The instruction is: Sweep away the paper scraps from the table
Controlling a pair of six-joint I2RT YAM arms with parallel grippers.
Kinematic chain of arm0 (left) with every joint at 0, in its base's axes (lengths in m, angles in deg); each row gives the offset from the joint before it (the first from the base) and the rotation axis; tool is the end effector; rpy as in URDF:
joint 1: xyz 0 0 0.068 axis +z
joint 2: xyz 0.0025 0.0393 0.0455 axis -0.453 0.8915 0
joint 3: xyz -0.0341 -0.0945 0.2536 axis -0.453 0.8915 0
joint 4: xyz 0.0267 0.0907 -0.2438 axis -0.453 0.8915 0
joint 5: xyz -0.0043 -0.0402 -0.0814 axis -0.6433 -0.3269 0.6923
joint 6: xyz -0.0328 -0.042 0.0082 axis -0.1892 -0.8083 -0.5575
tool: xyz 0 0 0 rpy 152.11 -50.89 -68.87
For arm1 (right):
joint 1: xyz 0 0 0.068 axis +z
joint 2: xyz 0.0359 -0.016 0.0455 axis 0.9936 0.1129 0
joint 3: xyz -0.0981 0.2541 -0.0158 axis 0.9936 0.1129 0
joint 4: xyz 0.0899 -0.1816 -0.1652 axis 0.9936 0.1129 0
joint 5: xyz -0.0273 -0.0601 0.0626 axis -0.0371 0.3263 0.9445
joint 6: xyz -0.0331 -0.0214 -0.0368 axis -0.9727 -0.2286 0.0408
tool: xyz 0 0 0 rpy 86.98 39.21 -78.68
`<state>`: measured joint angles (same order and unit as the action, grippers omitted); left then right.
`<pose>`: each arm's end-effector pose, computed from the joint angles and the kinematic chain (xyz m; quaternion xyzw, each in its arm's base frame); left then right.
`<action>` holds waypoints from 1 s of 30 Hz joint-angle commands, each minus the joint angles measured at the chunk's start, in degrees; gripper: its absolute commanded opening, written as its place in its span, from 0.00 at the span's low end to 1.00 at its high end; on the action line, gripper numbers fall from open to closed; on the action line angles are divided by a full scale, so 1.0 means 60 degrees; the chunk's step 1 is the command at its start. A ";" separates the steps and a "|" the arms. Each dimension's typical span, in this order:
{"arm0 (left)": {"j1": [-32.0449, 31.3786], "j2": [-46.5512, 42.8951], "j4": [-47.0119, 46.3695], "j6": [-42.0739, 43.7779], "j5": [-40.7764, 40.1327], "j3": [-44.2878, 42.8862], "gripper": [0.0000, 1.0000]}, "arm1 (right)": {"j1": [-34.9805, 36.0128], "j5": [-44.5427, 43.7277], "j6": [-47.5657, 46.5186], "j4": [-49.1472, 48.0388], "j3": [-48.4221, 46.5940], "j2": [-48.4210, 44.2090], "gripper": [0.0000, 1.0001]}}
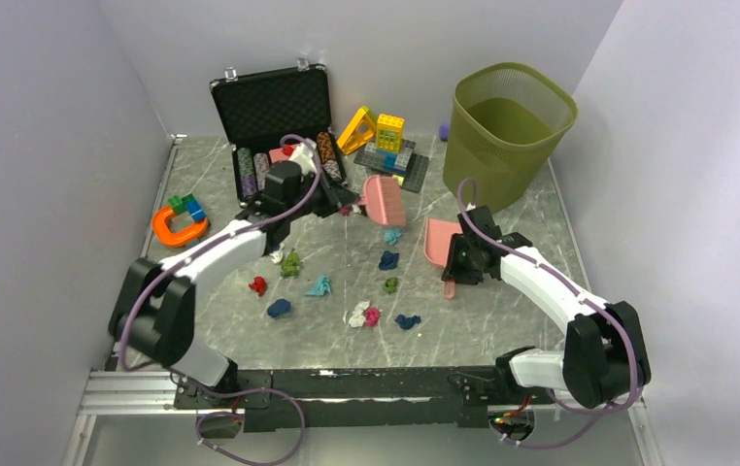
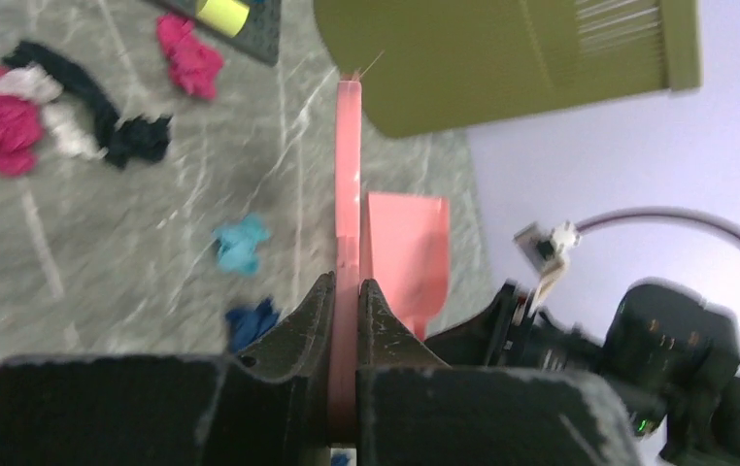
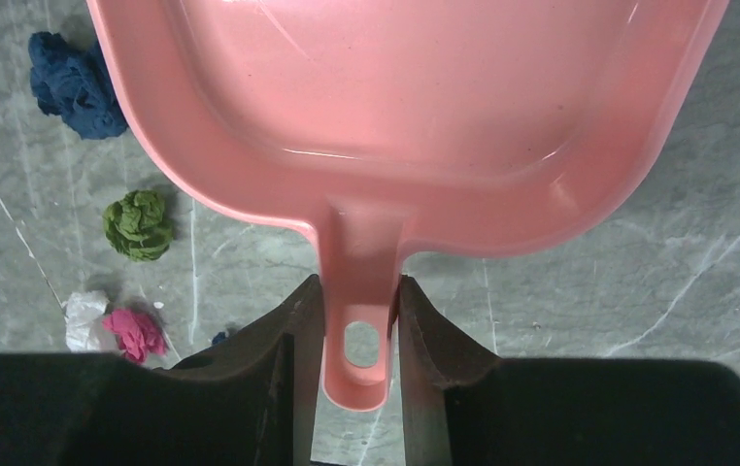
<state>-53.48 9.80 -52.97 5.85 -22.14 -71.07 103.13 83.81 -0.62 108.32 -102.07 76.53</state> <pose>0.2974 -0.1604 0.2793 -0.0686 0.8094 -0.4445 0.3775 0.2213 0.0795 0.2010 0.0955 0.9689 0.1051 0.2028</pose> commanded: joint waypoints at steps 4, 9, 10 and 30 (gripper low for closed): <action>-0.0003 0.2902 -0.2947 -0.2920 0.0005 -0.1705 0.00 | -0.0225 -0.0667 0.0071 -0.0180 -0.0249 -0.0714 0.00; 0.0056 0.4138 -0.2230 -0.3357 -0.1246 -0.2732 0.00 | -0.0300 -0.0747 0.0121 -0.0084 -0.0356 -0.0952 0.00; 0.0070 0.4281 -0.2005 -0.3360 -0.1654 -0.2853 0.00 | -0.0311 -0.0734 0.0121 -0.0078 -0.0362 -0.0974 0.00; 0.0049 -0.0155 0.7132 -0.1341 -0.4831 -0.2455 0.00 | -0.0463 -0.0396 0.0341 -0.0303 -0.0406 -0.0697 0.00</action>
<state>-53.07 19.99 -15.88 -8.67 -46.68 -88.91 100.77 80.47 0.88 108.30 -102.18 72.12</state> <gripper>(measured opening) 0.105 0.336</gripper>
